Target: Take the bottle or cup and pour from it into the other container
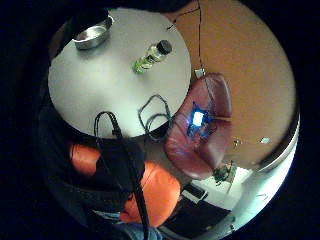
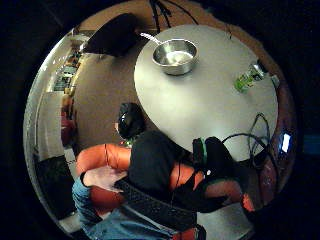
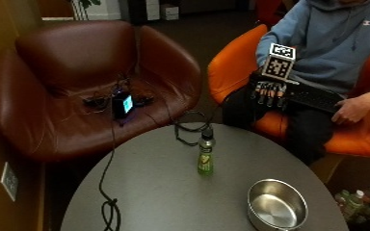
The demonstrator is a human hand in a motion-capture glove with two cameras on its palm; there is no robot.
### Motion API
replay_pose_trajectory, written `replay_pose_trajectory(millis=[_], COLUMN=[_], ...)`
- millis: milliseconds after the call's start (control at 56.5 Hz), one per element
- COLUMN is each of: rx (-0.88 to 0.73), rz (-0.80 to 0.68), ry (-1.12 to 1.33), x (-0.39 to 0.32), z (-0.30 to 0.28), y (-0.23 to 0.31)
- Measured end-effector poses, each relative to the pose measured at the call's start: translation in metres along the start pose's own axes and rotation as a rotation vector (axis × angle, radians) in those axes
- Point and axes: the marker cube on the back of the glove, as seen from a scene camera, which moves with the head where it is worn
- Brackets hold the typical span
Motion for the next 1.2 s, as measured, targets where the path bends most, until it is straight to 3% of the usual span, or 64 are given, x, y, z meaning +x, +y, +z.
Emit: replay_pose_trajectory(millis=[601,831,1203], rx=[0.004,0.023,0.04], rz=[-0.008,0.002,0.073], ry=[0.027,0.013,-0.017], x=[-0.011,0.007,0.081], z=[-0.014,-0.025,-0.014], y=[-0.042,-0.073,-0.08])
